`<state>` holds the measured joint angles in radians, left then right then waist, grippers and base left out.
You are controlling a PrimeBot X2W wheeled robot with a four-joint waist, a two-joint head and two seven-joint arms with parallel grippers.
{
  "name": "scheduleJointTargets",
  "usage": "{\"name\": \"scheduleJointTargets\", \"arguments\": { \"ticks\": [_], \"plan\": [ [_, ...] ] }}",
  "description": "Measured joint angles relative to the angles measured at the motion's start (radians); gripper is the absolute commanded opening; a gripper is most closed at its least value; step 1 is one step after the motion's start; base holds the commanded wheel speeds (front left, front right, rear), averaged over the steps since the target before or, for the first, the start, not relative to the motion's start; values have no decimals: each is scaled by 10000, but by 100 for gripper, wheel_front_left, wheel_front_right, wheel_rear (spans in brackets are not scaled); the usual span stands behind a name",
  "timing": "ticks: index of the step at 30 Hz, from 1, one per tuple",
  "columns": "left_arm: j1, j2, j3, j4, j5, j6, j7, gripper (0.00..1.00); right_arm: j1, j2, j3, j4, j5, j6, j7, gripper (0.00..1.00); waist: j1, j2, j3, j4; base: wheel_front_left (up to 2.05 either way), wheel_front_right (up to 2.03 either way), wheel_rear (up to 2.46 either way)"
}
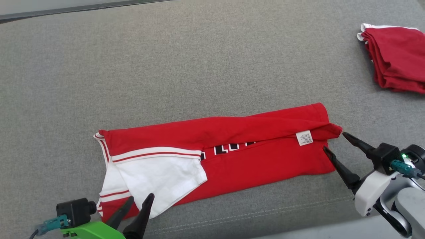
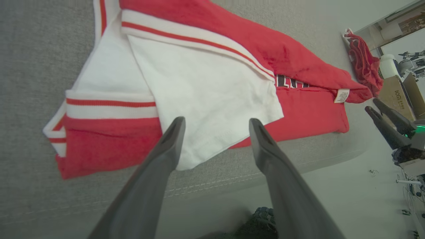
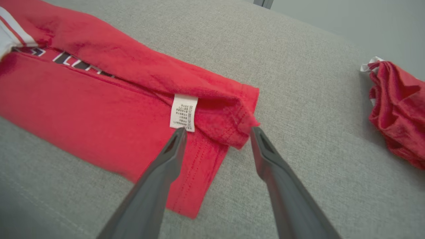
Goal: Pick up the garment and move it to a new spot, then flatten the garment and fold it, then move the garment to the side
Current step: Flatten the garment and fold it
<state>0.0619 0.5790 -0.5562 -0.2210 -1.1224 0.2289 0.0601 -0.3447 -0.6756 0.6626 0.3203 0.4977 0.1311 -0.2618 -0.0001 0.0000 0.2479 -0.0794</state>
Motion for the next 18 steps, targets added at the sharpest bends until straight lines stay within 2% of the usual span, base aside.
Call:
{"name": "scheduleJointTargets", "arguments": {
  "ticks": [6, 18],
  "plan": [
    [-13, -67, 105, -140, 150, 113, -284, 100, 511, -255, 497, 48, 418, 0, 0, 100, 0, 0, -369, -75, 0, 0, 0],
    [-572, -610, 0, 33, 890, 224, -974, 100, 807, -17, -594, -176, 1289, -2, 0, 100, 0, 0, -1305, -148, 0, 0, 0]
  ]
}}
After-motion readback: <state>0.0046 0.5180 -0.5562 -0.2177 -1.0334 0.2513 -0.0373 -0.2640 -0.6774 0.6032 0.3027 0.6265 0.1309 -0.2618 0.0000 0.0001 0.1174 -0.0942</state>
